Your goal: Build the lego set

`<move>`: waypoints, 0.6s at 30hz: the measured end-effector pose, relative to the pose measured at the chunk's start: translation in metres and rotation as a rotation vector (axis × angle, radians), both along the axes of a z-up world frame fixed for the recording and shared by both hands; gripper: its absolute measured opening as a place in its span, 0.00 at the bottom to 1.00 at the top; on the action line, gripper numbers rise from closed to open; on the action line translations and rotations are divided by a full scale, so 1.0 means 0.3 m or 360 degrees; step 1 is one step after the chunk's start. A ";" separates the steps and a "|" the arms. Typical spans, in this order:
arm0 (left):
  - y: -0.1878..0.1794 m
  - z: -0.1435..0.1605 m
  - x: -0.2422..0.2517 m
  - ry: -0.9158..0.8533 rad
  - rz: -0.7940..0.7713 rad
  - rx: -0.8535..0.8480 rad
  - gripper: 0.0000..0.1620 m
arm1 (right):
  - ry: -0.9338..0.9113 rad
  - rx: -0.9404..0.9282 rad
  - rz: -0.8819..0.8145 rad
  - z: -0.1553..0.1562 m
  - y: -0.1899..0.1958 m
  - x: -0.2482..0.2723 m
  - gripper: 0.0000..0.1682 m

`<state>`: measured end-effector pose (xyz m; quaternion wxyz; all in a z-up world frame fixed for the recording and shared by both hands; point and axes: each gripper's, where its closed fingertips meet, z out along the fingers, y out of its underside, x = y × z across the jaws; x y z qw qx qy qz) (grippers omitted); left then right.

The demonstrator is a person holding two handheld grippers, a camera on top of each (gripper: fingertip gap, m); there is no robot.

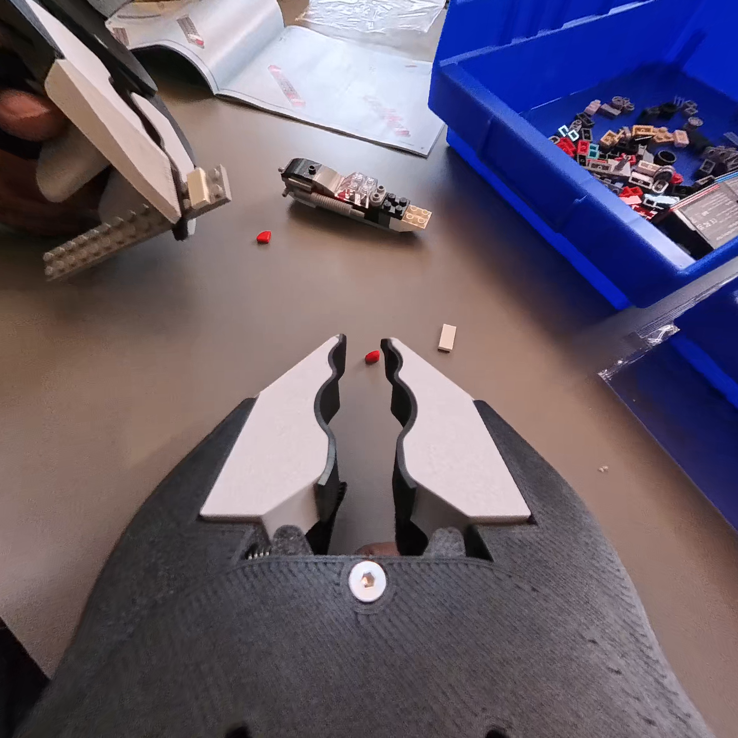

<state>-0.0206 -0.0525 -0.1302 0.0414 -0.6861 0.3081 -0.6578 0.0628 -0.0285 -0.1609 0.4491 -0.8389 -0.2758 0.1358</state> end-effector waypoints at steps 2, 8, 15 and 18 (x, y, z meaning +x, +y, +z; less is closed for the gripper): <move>0.000 0.000 0.000 -0.0001 0.0001 0.0001 0.04 | -0.0004 -0.0025 0.0010 -0.007 0.000 -0.003 0.11; 0.001 0.002 -0.001 -0.0006 0.0002 0.0001 0.04 | 0.0028 0.0085 0.0020 0.029 0.005 0.000 0.10; 0.001 0.003 -0.001 -0.0010 -0.0001 -0.0005 0.04 | -0.0119 0.0282 0.0149 0.042 0.004 0.041 0.11; 0.001 0.002 -0.001 -0.0008 -0.0001 -0.0006 0.04 | -0.0144 0.0285 0.0201 0.035 0.009 0.056 0.11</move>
